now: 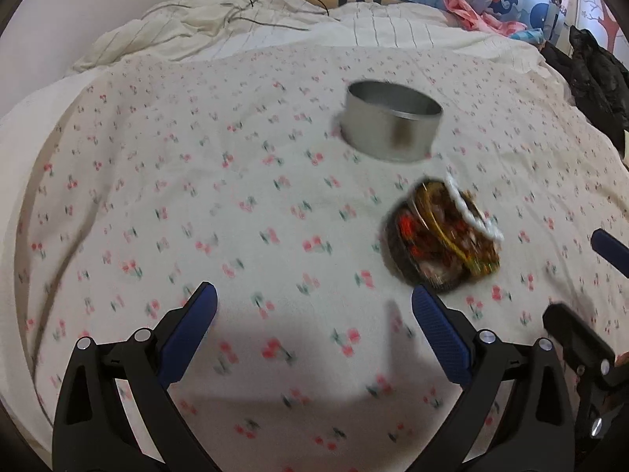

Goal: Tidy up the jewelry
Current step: 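Grasp the white bead bracelet with the right gripper, then grasp a gold bangle with the left gripper while the right gripper holds the white bracelet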

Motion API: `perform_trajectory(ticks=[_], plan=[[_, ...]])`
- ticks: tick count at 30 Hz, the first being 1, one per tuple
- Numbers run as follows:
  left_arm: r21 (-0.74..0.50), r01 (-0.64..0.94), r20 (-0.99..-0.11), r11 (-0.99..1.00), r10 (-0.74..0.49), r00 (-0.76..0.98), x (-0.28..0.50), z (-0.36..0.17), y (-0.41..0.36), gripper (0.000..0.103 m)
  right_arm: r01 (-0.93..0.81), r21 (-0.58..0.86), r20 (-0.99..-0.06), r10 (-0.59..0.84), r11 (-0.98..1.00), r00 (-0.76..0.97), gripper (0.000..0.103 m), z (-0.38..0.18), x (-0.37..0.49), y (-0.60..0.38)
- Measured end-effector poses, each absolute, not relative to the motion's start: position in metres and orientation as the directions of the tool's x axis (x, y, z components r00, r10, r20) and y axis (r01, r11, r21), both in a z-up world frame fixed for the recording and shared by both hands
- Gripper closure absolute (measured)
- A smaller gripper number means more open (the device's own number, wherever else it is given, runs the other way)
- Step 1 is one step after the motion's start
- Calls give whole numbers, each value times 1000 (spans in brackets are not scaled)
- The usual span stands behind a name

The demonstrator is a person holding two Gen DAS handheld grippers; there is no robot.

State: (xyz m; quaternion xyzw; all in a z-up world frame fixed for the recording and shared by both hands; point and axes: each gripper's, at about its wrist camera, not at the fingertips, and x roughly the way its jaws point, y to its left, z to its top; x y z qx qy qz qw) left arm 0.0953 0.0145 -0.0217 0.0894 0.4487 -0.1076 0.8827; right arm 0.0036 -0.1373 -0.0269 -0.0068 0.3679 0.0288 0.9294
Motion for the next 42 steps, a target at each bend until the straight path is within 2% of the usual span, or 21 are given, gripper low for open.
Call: perform_trajectory(ticks=[1, 5, 9, 13, 16, 17, 20, 25, 28, 33, 37, 41, 42], plan=[[65, 265, -809, 962, -105, 578, 101, -20, 16, 8, -83, -10, -691, 53, 997, 720, 24, -26, 9, -135], [38, 236, -816, 971, -106, 568, 115, -24, 22, 8, -153, -13, -729, 95, 988, 678, 40, -32, 34, -136], [17, 225, -844, 974, -107, 525, 123, -37, 24, 8, -195, 4, -741, 134, 981, 658, 44, -37, 53, -139], [26, 226, -839, 974, -102, 535, 123, -36, 23, 8, -237, 35, -734, 186, 971, 653, 58, -36, 66, -138], [20, 232, -838, 973, -110, 534, 123, -36, 22, 8, -254, 25, -739, 189, 967, 647, 62, -40, 76, -133], [13, 235, -839, 972, -117, 532, 122, -36, 21, 8, -261, 23, -747, 190, 965, 637, 70, -43, 79, -131], [18, 241, -834, 970, -118, 538, 119, -34, 20, 8, -274, 30, -761, 200, 961, 618, 80, -51, 84, -128], [12, 249, -830, 968, -129, 543, 119, -32, 20, 8, -280, 13, -773, 187, 960, 606, 83, -60, 88, -124], [11, 254, -827, 967, -134, 545, 117, -31, 19, 8, -261, 18, -770, 180, 965, 612, 95, -57, 87, -130], [13, 283, -806, 959, -157, 571, 112, -25, 15, 8, -230, 113, -746, 235, 967, 623, 95, -44, 87, -146], [-98, 399, -781, 912, -319, 538, 104, -19, 6, 8, -156, 246, -703, 287, 957, 650, 95, -31, 88, -177], [-139, 513, -748, 847, -429, 507, 92, -16, -13, 9, -77, 389, -662, 337, 918, 670, 95, -28, 90, -210], [-157, 539, -736, 828, -462, 495, 89, -15, -16, 16, -69, 404, -656, 341, 912, 673, 95, -28, 90, -213]])
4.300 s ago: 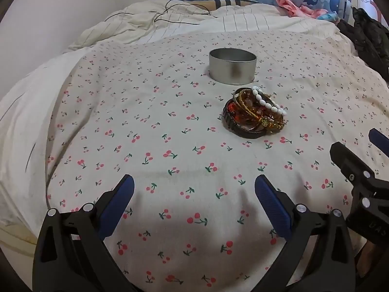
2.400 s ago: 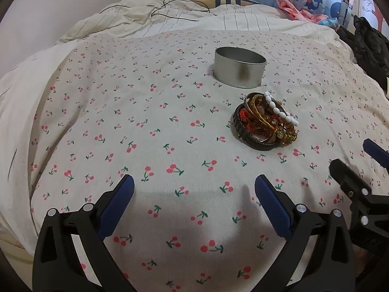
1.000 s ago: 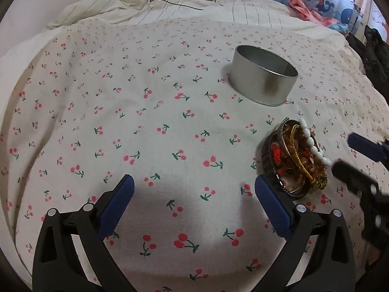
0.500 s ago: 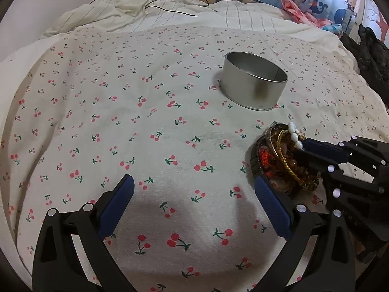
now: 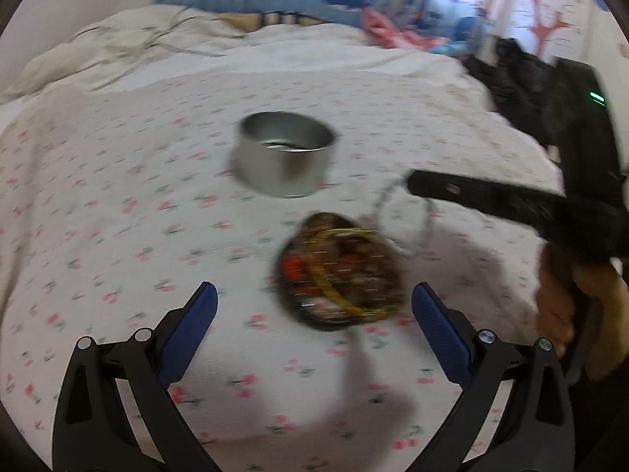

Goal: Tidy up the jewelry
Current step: 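Grasp a gold bangle with the left gripper while the right gripper holds the white bracelet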

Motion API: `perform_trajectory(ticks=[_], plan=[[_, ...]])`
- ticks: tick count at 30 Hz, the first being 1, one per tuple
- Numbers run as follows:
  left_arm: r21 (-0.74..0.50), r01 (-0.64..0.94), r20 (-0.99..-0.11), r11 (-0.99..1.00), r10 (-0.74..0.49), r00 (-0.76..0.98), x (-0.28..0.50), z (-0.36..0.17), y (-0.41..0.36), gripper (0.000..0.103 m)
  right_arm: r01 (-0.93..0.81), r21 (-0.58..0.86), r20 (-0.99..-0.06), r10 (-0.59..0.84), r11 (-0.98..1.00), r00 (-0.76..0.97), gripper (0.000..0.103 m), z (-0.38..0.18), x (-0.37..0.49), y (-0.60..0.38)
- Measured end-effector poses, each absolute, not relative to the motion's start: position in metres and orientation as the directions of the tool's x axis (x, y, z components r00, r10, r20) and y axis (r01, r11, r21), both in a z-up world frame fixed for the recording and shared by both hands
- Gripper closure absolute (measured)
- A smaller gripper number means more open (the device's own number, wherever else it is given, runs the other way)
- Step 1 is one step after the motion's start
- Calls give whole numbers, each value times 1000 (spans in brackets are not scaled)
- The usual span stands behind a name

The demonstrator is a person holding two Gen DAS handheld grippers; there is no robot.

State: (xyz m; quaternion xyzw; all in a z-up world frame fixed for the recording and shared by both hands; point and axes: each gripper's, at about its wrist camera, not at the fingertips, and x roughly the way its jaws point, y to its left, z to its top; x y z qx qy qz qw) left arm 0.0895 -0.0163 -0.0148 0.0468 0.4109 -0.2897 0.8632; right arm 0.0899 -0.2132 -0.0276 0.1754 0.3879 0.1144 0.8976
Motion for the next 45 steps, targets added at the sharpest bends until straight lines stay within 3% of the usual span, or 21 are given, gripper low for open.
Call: perform_trajectory(ticks=[4, 11, 15, 21, 33, 38, 45], plan=[[-264, 582, -729, 770, -554, 402, 97, -24, -27, 39, -33, 452, -639, 350, 891, 685, 95, -27, 90, -225], [-343, 538, -726, 770, -581, 369, 114, -41, -31, 42, -43, 444, -643, 352, 895, 680, 95, -28, 89, -217], [-377, 513, -736, 771, -586, 339, 122, -50, -32, 76, -46, 443, -643, 353, 895, 680, 94, -28, 90, -217], [-383, 494, -744, 781, -577, 337, 123, -54, -31, 95, -35, 443, -650, 349, 896, 675, 94, -31, 91, -218], [-393, 497, -714, 774, -597, 365, 115, -36, -14, 101, -16, 537, -632, 415, 844, 655, 95, -40, 93, -234], [-425, 520, -685, 741, -638, 350, 112, -23, -11, 101, -21, 633, -563, 478, 774, 674, 95, -35, 90, -250], [-440, 548, -666, 712, -668, 333, 114, 5, -17, 101, -94, 636, -479, 488, 766, 730, 95, -10, 84, -250]])
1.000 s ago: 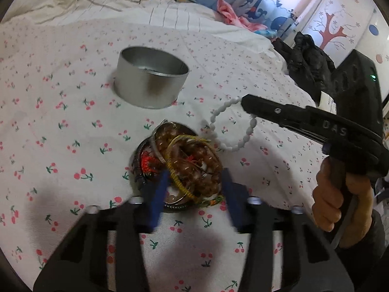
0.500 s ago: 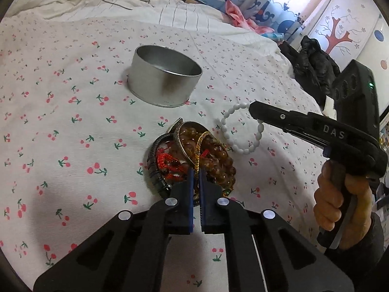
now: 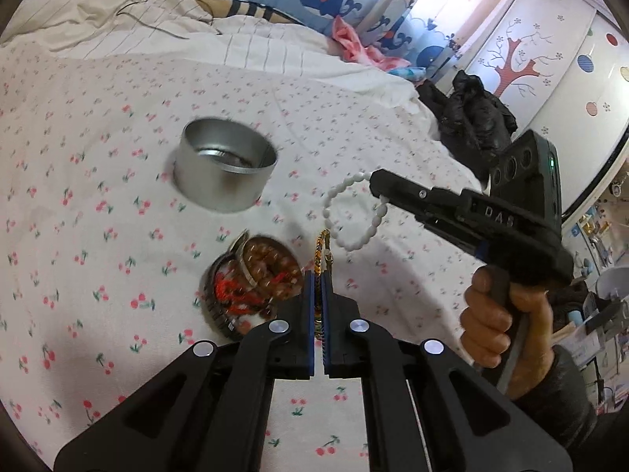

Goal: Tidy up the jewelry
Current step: 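Grasp a gold bangle with the left gripper while the right gripper holds the white bracelet, then lower both bracelets into the silver tin and open both grippers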

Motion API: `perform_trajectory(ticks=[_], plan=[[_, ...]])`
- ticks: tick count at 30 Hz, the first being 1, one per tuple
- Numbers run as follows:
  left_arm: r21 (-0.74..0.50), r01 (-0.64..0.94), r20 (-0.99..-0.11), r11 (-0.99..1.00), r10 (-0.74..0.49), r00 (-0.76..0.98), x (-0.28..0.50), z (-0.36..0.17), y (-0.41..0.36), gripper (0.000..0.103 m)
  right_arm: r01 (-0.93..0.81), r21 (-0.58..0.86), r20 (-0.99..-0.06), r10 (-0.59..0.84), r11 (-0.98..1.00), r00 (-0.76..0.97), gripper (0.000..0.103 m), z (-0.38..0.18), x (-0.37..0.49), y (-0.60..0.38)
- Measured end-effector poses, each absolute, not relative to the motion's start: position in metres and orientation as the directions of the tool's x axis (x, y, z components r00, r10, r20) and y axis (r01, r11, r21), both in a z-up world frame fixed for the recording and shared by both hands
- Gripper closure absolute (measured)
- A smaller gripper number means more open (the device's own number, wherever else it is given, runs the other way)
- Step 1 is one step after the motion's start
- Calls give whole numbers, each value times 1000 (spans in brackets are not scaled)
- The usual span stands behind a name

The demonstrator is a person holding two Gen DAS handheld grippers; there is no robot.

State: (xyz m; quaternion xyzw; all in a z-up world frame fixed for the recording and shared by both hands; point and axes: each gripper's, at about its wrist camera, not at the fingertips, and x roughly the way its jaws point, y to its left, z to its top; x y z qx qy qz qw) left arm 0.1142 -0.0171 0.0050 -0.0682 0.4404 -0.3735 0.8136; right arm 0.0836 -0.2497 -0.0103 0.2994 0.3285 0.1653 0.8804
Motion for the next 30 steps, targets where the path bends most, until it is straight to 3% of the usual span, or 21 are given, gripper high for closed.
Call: perform_trajectory(ticks=[11, 19, 30], plan=[[-387, 549, -647, 741, -642, 411, 175, 57, -29, 101, -68, 659, -447, 463, 749, 766, 95, -8, 80, -267], [-404, 468, -691, 786, -597, 408, 234, 22, -37, 101, -80, 655, -431, 458, 751, 778, 95, -5, 81, -265], [-340, 388, -747, 857, -497, 441, 268, -14, -37, 101, -91, 635, -450, 464, 767, 763, 95, -9, 85, -255]])
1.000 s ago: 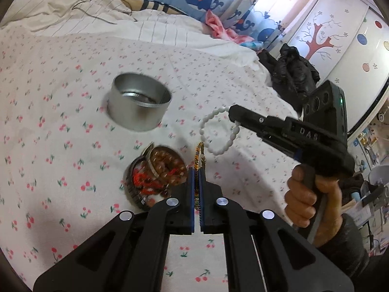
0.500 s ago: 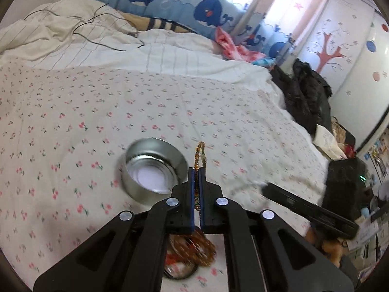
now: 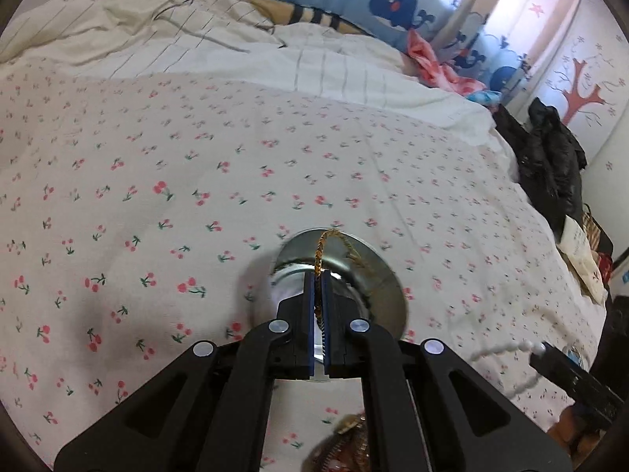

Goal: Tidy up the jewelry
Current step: 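Lower both bracelets into the silver tin and open both grippers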

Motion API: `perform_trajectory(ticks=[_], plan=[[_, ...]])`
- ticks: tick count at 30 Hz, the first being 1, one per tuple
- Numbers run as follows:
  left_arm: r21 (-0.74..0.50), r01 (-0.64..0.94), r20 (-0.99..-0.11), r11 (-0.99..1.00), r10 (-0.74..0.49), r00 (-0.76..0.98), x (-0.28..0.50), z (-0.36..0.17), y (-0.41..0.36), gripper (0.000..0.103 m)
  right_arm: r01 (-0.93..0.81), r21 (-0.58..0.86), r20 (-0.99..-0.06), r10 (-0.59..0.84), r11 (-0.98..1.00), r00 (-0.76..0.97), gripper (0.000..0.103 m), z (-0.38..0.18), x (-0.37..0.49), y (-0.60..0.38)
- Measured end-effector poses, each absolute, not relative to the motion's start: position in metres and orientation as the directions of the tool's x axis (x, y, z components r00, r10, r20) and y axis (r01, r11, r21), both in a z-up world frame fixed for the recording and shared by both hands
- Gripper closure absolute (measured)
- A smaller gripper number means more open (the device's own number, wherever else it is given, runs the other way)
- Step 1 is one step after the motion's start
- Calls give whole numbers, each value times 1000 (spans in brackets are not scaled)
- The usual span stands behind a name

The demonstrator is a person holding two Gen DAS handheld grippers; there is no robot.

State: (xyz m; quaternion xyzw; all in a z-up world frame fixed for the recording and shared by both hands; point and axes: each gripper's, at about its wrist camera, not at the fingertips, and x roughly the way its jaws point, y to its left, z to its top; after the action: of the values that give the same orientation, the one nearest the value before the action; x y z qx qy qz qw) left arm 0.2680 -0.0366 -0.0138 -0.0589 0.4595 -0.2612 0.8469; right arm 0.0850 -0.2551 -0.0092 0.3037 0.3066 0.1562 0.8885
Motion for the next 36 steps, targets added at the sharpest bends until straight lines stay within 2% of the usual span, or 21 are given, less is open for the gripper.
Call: perform_trajectory(ticks=[5, 7, 8, 9, 12, 15, 20, 25, 32, 33, 35, 36], plan=[[-283, 375, -784, 883, -438, 439, 275, -21, -39, 99, -98, 619, -461, 461, 779, 758, 95, -9, 85, -250], [-242, 392, -802, 887, -411, 434, 275, -17, -44, 88, -103, 615, -461, 463, 782, 757, 95, -8, 86, -248], [-225, 411, -810, 883, -404, 425, 273, -15, -48, 72, -107, 608, -462, 460, 787, 758, 95, -7, 85, -247], [-215, 428, -818, 878, -401, 412, 271, -13, -53, 49, -110, 601, -463, 457, 791, 760, 95, -5, 85, -246], [-78, 446, -818, 892, -313, 483, 258, 2, -62, 16, -121, 591, -462, 457, 798, 760, 95, -1, 85, -243], [-50, 442, -799, 896, -302, 521, 251, 17, -54, 14, -141, 592, -445, 468, 794, 763, 95, 7, 88, -239], [-190, 361, -763, 913, -368, 531, 246, 35, -6, 9, -187, 597, -401, 492, 781, 773, 95, 31, 110, -230], [-239, 268, -757, 933, -352, 551, 241, 22, 35, 8, -204, 653, -391, 555, 730, 734, 95, 29, 158, -215], [-332, 126, -757, 935, -344, 556, 256, 16, 72, 8, -148, 655, -496, 569, 741, 656, 95, -8, 213, -183], [-332, 122, -754, 935, -341, 562, 257, 18, 73, 8, -137, 635, -531, 558, 760, 638, 94, -14, 219, -178], [-321, 131, -750, 938, -336, 569, 256, 19, 71, 8, -101, 494, -647, 443, 864, 620, 94, -20, 225, -167], [-315, 137, -750, 939, -334, 571, 256, 20, 70, 8, -90, 443, -673, 398, 892, 624, 91, -21, 225, -167]])
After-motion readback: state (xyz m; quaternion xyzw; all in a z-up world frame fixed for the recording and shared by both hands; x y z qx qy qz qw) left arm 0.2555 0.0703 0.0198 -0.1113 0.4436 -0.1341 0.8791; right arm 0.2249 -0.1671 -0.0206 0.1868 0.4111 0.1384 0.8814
